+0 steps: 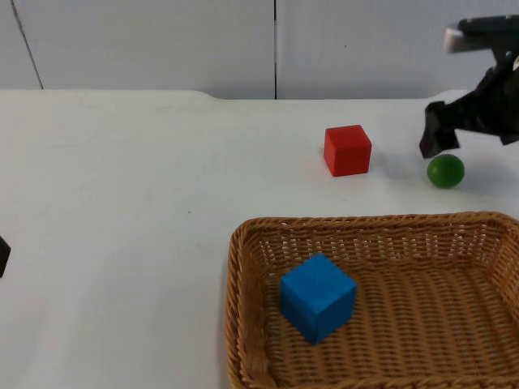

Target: Place all geometric objects except the red cube into the basket.

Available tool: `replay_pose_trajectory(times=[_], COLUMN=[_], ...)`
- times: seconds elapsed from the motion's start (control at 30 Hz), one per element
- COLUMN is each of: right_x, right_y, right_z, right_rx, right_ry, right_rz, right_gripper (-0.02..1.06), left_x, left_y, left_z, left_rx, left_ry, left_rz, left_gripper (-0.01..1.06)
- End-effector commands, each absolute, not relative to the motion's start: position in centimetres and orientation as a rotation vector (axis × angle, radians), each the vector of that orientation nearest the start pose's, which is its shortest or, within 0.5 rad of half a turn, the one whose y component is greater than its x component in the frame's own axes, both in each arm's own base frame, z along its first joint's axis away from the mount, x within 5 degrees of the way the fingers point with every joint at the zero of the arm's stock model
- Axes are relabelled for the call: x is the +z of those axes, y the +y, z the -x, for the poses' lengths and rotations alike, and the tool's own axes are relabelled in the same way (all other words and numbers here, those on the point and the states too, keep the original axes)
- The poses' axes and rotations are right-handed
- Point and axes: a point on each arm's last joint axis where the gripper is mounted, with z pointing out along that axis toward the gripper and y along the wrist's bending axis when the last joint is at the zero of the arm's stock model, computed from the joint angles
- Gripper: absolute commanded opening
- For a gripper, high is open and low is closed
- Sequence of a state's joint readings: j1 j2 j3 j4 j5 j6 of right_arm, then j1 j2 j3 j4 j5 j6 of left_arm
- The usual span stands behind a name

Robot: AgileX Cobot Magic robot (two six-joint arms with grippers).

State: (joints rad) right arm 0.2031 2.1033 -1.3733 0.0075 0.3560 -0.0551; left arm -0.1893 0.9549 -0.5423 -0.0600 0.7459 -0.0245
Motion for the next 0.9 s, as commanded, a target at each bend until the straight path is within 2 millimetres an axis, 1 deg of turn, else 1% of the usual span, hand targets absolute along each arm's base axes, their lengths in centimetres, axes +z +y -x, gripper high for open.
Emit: replay_pose_trajectory(times=[0.0, 0.17, 0.2, 0.23, 0.4, 0.43, 0.5, 0.53, 0.57, 0.67, 0.7, 0.73, 0.77, 0.8, 0.83, 0.87], right_x=[13.1, 10.6, 10.6, 10.1, 9.6, 9.6, 9.6, 9.6, 9.5, 9.5, 9.5, 9.4, 9.5, 9.9, 10.5, 10.5], right_y=[9.2, 9.4, 9.4, 9.5, 10.0, 10.0, 10.0, 10.0, 10.0, 10.0, 10.0, 10.0, 9.9, 9.9, 9.9, 9.9], right_z=[-43.7, -44.2, -44.2, -44.2, -44.1, -44.1, -44.1, -44.1, -44.1, -44.0, -44.0, -43.9, -43.9, -43.8, -43.7, -43.7], right_rx=[0.061, 0.065, 0.065, 0.067, 0.074, 0.08, 0.083, 0.083, 0.082, 0.081, 0.081, 0.08, 0.08, 0.078, 0.074, 0.074], right_ry=[2.508, 2.495, 2.495, 2.501, 2.502, 2.502, 2.504, 2.504, 2.506, 2.521, 2.521, 2.531, 2.532, 2.542, 2.553, 2.553], right_rz=[0.339, 0.335, 0.335, 0.336, 0.339, 0.322, 0.313, 0.313, 0.313, 0.315, 0.315, 0.316, 0.317, 0.32, 0.327, 0.327], right_gripper=[1.05, 1.05, 1.05, 1.05, 1.05, 1.03, 0.94, 0.94, 0.86, 0.56, 0.56, 0.38, 0.32, 0.17, 0.06, 0.06], left_x=[23.7, 23.7, 23.7, 23.7, 23.7, 23.7, 23.7, 23.7, 23.7, 23.7, 23.7, 23.7, 23.7, 23.7, 23.7, 23.7], left_y=[-3.3, -3.2, -3.2, -3.2, -3.2, -3.2, -3.2, -3.2, -3.2, -3.2, -3.2, -3.2, -3.2, -3.2, -3.2, -3.2], left_z=[-15.2, -15.2, -15.2, -15.2, -15.2, -15.2, -15.2, -15.2, -15.2, -15.2, -15.2, -15.2, -15.2, -15.2, -15.2, -15.2], left_rx=[-0.147, -0.145, -0.145, -0.145, -0.14, -0.14, -0.141, -0.141, -0.141, -0.141, -0.141, -0.141, -0.141, -0.141, -0.141, -0.141], left_ry=[2.638, 2.636, 2.636, 2.636, 2.636, 2.636, 2.634, 2.634, 2.634, 2.634, 2.634, 2.634, 2.634, 2.634, 2.634, 2.634], left_rz=[-0.155, -0.157, -0.157, -0.157, -0.159, -0.159, -0.159, -0.159, -0.159, -0.159, -0.159, -0.159, -0.159, -0.159, -0.159, -0.159], left_gripper=[1.05, 1.05, 1.05, 1.05, 1.05, 1.05, 1.05, 1.05, 1.05, 1.05, 1.05, 1.05, 1.05, 1.05, 1.05, 1.05])
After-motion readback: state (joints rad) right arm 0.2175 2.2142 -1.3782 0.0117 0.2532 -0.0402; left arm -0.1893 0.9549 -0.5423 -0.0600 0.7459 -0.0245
